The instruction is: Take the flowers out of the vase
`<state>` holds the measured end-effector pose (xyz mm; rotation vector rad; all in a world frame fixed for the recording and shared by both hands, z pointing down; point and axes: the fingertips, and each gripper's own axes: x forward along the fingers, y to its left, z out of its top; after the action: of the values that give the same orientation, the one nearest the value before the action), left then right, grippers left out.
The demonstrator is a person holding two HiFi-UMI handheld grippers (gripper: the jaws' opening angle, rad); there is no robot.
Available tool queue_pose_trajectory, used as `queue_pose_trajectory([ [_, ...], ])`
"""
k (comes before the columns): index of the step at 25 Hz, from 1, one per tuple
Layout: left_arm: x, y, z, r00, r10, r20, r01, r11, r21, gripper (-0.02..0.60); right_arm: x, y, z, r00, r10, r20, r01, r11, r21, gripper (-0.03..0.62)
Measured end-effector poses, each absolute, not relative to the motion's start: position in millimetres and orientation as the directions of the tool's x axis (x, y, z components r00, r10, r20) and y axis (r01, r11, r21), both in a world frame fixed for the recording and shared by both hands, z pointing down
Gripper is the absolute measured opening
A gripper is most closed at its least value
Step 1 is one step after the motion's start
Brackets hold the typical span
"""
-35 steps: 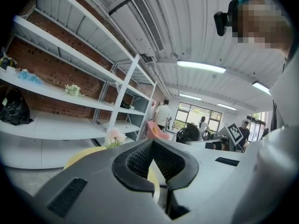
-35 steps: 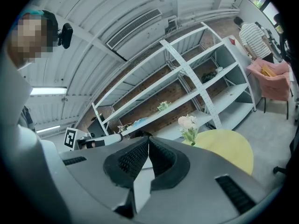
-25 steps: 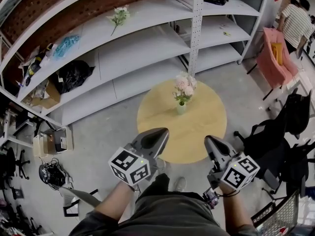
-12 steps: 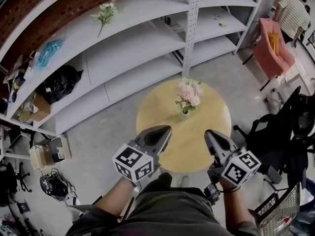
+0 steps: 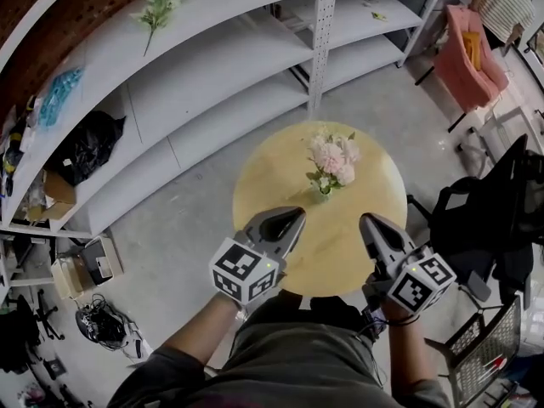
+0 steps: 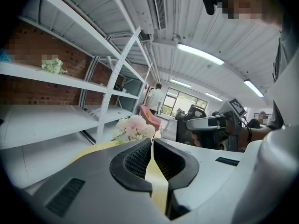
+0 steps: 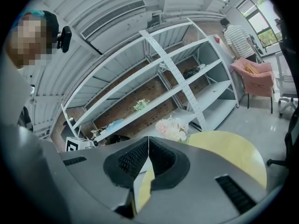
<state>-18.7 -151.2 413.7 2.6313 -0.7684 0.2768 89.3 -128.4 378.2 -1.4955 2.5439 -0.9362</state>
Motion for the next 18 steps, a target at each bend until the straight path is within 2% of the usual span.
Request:
queue_pose_trajectory([
  [4, -9.0, -163.5, 440.4, 0.813, -0.483, 0.324, -0.572, -0.766, 0.293, 0.071, 102.4, -136.7, 394.4, -0.537, -0.8, 0.267, -0.771, 0.337, -0.54, 0.015],
  [18, 24.3, -207.4, 528.6, 0.755, -0.51, 0.412, -0.634, -0.728, 0.26, 0.203, 137.6, -168.7, 457.6, -0.624, -0.704, 0.34, -0.723, 0.354, -0.594, 0.015],
])
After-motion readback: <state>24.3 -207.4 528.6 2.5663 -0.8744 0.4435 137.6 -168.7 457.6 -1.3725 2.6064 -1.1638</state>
